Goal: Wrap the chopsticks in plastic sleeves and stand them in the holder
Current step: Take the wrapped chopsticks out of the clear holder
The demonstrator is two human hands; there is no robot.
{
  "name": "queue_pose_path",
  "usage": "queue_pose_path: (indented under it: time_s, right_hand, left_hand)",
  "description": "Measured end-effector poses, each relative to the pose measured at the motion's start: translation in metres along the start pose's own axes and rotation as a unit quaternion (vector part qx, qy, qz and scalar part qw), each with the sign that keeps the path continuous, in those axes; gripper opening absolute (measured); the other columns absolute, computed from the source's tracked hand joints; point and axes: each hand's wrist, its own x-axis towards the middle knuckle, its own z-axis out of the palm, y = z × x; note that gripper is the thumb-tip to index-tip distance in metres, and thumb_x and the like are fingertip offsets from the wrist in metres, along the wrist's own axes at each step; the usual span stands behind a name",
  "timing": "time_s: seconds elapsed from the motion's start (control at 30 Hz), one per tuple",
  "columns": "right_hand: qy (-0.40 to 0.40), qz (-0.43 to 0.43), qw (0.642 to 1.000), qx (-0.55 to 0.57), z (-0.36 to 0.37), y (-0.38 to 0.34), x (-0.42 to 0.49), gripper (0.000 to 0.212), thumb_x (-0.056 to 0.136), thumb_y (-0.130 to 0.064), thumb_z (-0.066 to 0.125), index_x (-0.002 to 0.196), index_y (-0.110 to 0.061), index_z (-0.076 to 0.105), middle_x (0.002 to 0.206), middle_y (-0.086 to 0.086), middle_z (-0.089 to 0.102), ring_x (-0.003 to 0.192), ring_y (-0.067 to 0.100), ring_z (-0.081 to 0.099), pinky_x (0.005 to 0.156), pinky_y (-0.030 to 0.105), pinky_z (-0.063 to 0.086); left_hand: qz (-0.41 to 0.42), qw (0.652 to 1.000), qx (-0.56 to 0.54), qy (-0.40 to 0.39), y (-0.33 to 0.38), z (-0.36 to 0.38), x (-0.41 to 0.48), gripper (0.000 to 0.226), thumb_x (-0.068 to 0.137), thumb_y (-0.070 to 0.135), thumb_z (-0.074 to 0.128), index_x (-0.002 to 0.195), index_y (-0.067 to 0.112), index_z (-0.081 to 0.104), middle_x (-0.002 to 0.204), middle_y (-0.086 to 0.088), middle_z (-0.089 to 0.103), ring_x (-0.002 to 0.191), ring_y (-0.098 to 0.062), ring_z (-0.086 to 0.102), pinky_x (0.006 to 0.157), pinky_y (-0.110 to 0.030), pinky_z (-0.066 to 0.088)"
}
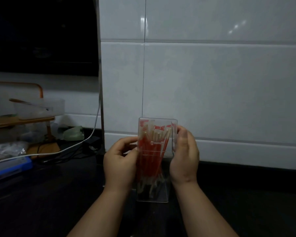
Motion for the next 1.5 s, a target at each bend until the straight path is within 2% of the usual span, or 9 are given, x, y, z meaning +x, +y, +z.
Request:
queue_pose_path:
  time_s: [0.2, 0.4, 0.53, 0.6, 0.77, 0.93, 1.17, 1.33, 1.5]
  right_hand:
    - [-0.012, 0.013, 1.0, -0.005, -0.002, 0.0, 0.001, 0.049, 0.088, -0.062, 0.041, 0.108, -0.024, 0.065, 0.101, -0.004, 0.071, 0.093, 0.006, 0.066, 0.075, 0.019, 0.05]
    - [-0.043, 0.04, 0.998, 0.017, -0.002, -0.002, 0.004, 0.056, 0.089, -0.061, 0.043, 0.125, -0.022, 0.062, 0.118, -0.006, 0.068, 0.108, 0.004, 0.064, 0.091, 0.024, 0.052]
    - [-0.111, 0.006, 0.991, -0.071, -0.005, 0.008, 0.003, 0.067, 0.085, -0.068, 0.055, 0.14, -0.03, 0.05, 0.133, -0.005, 0.061, 0.12, 0.01, 0.06, 0.097, 0.039, 0.053]
    - [-0.13, -0.001, 0.986, -0.103, -0.007, 0.012, 0.001, 0.074, 0.082, -0.068, 0.056, 0.146, -0.032, 0.044, 0.14, -0.008, 0.055, 0.127, 0.011, 0.055, 0.102, 0.043, 0.05]
    - [-0.144, -0.008, 0.983, -0.11, -0.01, 0.013, 0.003, 0.059, 0.093, -0.037, 0.061, 0.148, -0.025, 0.043, 0.14, -0.009, 0.056, 0.126, 0.001, 0.053, 0.104, 0.025, 0.047]
    - [-0.143, -0.007, 0.983, -0.116, -0.011, 0.015, 0.003, 0.053, 0.097, -0.013, 0.058, 0.147, -0.022, 0.043, 0.138, -0.009, 0.056, 0.121, -0.009, 0.052, 0.096, 0.007, 0.042]
    - [-0.102, 0.016, 0.993, -0.064, -0.01, 0.008, 0.0, 0.031, 0.102, -0.032, 0.044, 0.127, -0.026, 0.063, 0.115, -0.01, 0.069, 0.105, -0.002, 0.064, 0.09, 0.022, 0.054]
    - [-0.017, 0.092, 0.994, -0.059, -0.009, 0.011, 0.006, 0.053, 0.088, -0.054, 0.039, 0.115, -0.021, 0.069, 0.11, -0.004, 0.071, 0.106, 0.013, 0.064, 0.098, 0.044, 0.051]
    - [0.021, 0.106, 0.992, -0.064, -0.009, 0.013, 0.008, 0.052, 0.09, -0.055, 0.034, 0.104, -0.021, 0.071, 0.105, -0.002, 0.071, 0.103, 0.016, 0.065, 0.096, 0.046, 0.051]
  left_hand:
    - [-0.018, 0.999, -0.041, 0.008, -0.007, 0.0, 0.001, 0.028, 0.081, 0.024, 0.052, 0.096, 0.018, 0.074, 0.096, -0.013, 0.072, 0.092, -0.033, 0.069, 0.073, -0.041, 0.056]
    - [0.002, 0.999, -0.001, -0.043, -0.003, 0.004, -0.001, 0.04, 0.077, 0.055, 0.064, 0.111, 0.034, 0.067, 0.108, 0.011, 0.071, 0.098, -0.009, 0.068, 0.075, -0.023, 0.053]
    - [-0.012, 0.998, 0.002, -0.055, -0.004, 0.005, -0.001, 0.044, 0.082, 0.047, 0.076, 0.121, 0.029, 0.069, 0.11, 0.005, 0.074, 0.098, -0.015, 0.071, 0.077, -0.032, 0.058]
    - [-0.017, 0.998, -0.008, -0.057, -0.005, 0.004, 0.001, 0.041, 0.087, 0.033, 0.07, 0.127, 0.026, 0.067, 0.107, 0.006, 0.075, 0.098, -0.011, 0.072, 0.074, -0.023, 0.057]
    - [-0.008, 0.998, 0.015, -0.053, -0.011, 0.001, 0.005, 0.038, 0.095, 0.01, 0.063, 0.131, 0.022, 0.065, 0.112, 0.01, 0.073, 0.103, -0.002, 0.069, 0.078, -0.012, 0.052]
    - [-0.004, 0.997, 0.046, -0.057, -0.018, 0.0, 0.009, 0.04, 0.094, 0.01, 0.064, 0.133, 0.022, 0.063, 0.121, 0.009, 0.07, 0.113, -0.003, 0.065, 0.094, -0.022, 0.052]
    - [-0.015, 0.998, 0.028, -0.057, -0.019, -0.002, 0.005, 0.031, 0.097, 0.016, 0.062, 0.126, 0.027, 0.067, 0.107, 0.01, 0.074, 0.101, -0.006, 0.07, 0.078, -0.02, 0.055]
    - [-0.047, 0.999, -0.009, -0.025, -0.017, -0.004, 0.009, 0.04, 0.09, 0.041, 0.058, 0.124, 0.021, 0.067, 0.117, 0.004, 0.071, 0.112, -0.014, 0.066, 0.097, -0.041, 0.053]
    - [-0.095, 0.995, -0.032, 0.018, -0.02, -0.007, 0.012, 0.023, 0.103, 0.03, 0.048, 0.119, 0.029, 0.064, 0.117, 0.007, 0.066, 0.113, -0.018, 0.062, 0.09, -0.034, 0.049]
